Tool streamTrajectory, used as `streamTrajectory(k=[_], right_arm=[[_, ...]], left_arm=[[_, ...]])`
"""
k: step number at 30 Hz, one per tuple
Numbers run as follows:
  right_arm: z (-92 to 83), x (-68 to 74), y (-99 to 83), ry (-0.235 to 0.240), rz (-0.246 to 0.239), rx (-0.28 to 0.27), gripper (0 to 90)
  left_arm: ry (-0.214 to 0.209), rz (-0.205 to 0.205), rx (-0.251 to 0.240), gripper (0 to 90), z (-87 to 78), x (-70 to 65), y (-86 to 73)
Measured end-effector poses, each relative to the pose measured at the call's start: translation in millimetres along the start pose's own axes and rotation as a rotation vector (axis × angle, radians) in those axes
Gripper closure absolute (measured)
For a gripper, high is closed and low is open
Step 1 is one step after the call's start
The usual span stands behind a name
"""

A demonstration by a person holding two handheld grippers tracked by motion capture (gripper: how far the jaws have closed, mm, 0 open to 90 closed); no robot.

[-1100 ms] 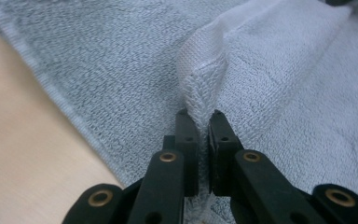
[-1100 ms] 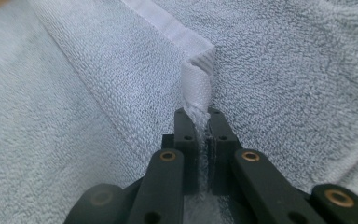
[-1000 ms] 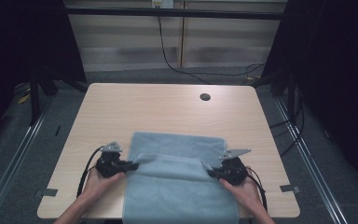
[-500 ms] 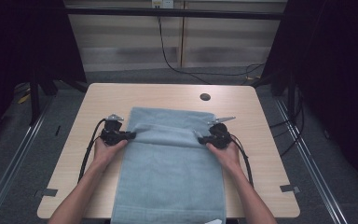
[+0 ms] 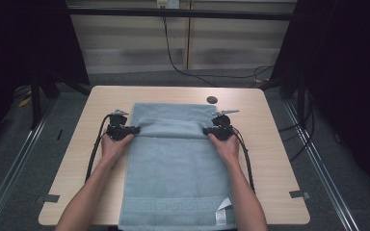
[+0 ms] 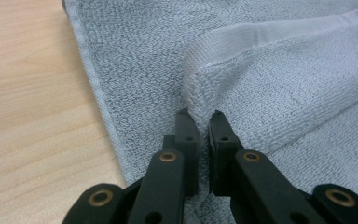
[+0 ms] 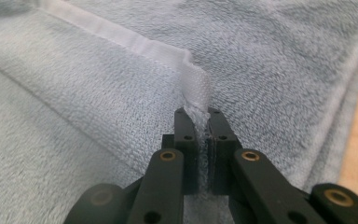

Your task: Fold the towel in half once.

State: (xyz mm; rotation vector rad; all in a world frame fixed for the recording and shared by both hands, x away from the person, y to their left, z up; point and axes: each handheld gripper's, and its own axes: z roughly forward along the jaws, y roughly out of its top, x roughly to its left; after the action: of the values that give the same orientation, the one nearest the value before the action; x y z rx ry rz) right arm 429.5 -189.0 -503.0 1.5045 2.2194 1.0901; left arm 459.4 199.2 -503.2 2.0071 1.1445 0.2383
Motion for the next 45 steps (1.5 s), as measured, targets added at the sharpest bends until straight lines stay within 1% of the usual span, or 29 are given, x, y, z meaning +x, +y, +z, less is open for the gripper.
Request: streamTrajectory(k=[1, 3, 4, 5, 7, 8, 9, 12, 13, 16, 18, 19, 22, 24, 26, 27, 28, 29, 30, 31, 33, 34, 36, 38, 39, 41, 43, 44, 45], right_arm=[[-1.7, -1.3, 0.8, 0.01, -0.01, -0.008, 85.4], [-9.4, -6.3, 2.4, 0.052, 0.006, -0.052, 85.4], [-16.7, -8.5, 4.8, 0.064, 0.016, -0.084, 85.4], [-21.5, -9.4, 7.0, 0.075, 0.017, -0.099, 85.4], [-37.4, -8.2, 15.4, 0.09, -0.004, -0.138, 85.4], [-46.8, -7.2, 20.4, 0.103, -0.011, -0.165, 85.4], [-56.7, -6.2, 25.8, 0.113, -0.017, -0.192, 85.4], [-87.6, -1.9, 42.4, 0.127, -0.055, -0.289, 85.3], [-101.0, 0.6, 48.5, 0.134, -0.065, -0.321, 85.3], [-128.9, 6.8, 60.6, 0.142, -0.095, -0.374, 85.3], [-147.0, 11.6, 67.8, 0.15, -0.109, -0.404, 85.3], [-155.0, 14.4, 70.6, 0.158, -0.119, -0.418, 85.3], [-174.9, 24.4, 75.2, 0.192, -0.15, -0.451, 85.3], [-185.2, 31.5, 74.4, 0.208, -0.164, -0.463, 85.3], [-193.8, 39.5, 69.4, 0.215, -0.191, -0.463, 85.3], [-197.4, 43.4, 65.1, 0.222, -0.202, -0.463, 85.4], [-200.0, 47.0, 59.6, 0.225, -0.221, -0.46, 85.3], [-202.4, 51.0, 52.8, 0.22, -0.24, -0.449, 85.3], [-203.9, 54.2, 45.0, 0.224, -0.253, -0.435, 85.3], [-204.9, 57.0, 35.9, 0.228, -0.259, -0.421, 85.3], [-206.9, 61.2, 15.2, 0.235, -0.276, -0.391, 85.3], [-207.2, 62.0, 3.9, 0.236, -0.272, -0.377, 85.3], [-203.5, 60.9, -19.4, 0.261, -0.25, -0.35, 85.3], [-194.9, 59.7, -44.0, 0.27, -0.224, -0.313, 85.2], [-190.2, 59.1, -55.8, 0.282, -0.216, -0.289, 85.1], [-182.4, 57.9, -78.4, 0.292, -0.194, -0.249, 85.0], [-176.4, 57.6, -96.7, 0.298, -0.177, -0.193, 84.1], [-174.0, 57.4, -107.4, 0.305, -0.167, -0.164, 83.7], [-173.2, 57.9, -115.1, 0.309, -0.165, -0.143, 83.5]], left_arm=[[-0.031, -0.033, -0.03, 85.3, -2.4, 1.6, -0.4], [-0.082, -0.071, -0.063, 85.3, -10.6, 5.4, -0.6], [-0.085, -0.064, -0.077, 85.3, -13.9, 5.1, 0.5], [-0.088, -0.052, -0.09, 85.3, -19.8, 3.7, 2.8], [-0.117, -0.046, -0.137, 85.2, -35.2, -1.0, 9.9], [-0.131, -0.035, -0.16, 85.3, -44.1, -4.6, 14.7], [-0.129, -0.019, -0.175, 85.2, -53.4, -9.3, 20.4], [-0.099, 0.066, -0.224, 85.2, -86.4, -27.9, 42.1], [-0.101, 0.078, -0.245, 85.2, -94.6, -31.6, 46.4], [-0.107, 0.117, -0.298, 85.2, -123.5, -44.9, 60.7], [-0.107, 0.145, -0.319, 85.2, -139.8, -55.5, 66.3], [-0.091, 0.155, -0.327, 85.2, -147.2, -61.6, 68.1], [-0.11, 0.187, -0.36, 85.2, -167.8, -78.2, 69.5], [-0.139, 0.205, -0.383, 85.2, -179.9, -84.9, 65.7], [-0.171, 0.198, -0.397, 85.2, -188.7, -89.2, 56.4], [-0.179, 0.212, -0.396, 85.2, -190.9, -91.2, 49.9], [-0.186, 0.22, -0.387, 85.2, -191.2, -92.9, 42.2], [-0.209, 0.22, -0.375, 85.2, -190.3, -93.7, 33.6], [-0.216, 0.22, -0.354, 85.1, -189.7, -94.0, 24.6], [-0.219, 0.222, -0.353, 85.1, -189.2, -94.4, 17.0], [-0.248, 0.225, -0.322, 85.0, -188.9, -95.9, -6.5], [-0.25, 0.236, -0.304, 84.8, -188.1, -97.6, -18.3], [-0.255, 0.238, -0.25, 84.5, -183.9, -99.7, -34.4], [-0.283, 0.24, -0.213, 84.3, -177.2, -102.9, -55.1], [-0.285, 0.241, -0.194, 83.9, -173.5, -104.9, -64.8], [-0.303, 0.252, -0.181, 83.4, -167.0, -107.1, -82.4], [-0.33, 0.222, -0.138, 80.5, -157.9, -105.4, -97.9], [-0.33, 0.226, -0.118, 80.3, -153.3, -104.7, -104.2], [-0.314, 0.231, -0.096, 80.4, -150.2, -104.0, -109.7]])
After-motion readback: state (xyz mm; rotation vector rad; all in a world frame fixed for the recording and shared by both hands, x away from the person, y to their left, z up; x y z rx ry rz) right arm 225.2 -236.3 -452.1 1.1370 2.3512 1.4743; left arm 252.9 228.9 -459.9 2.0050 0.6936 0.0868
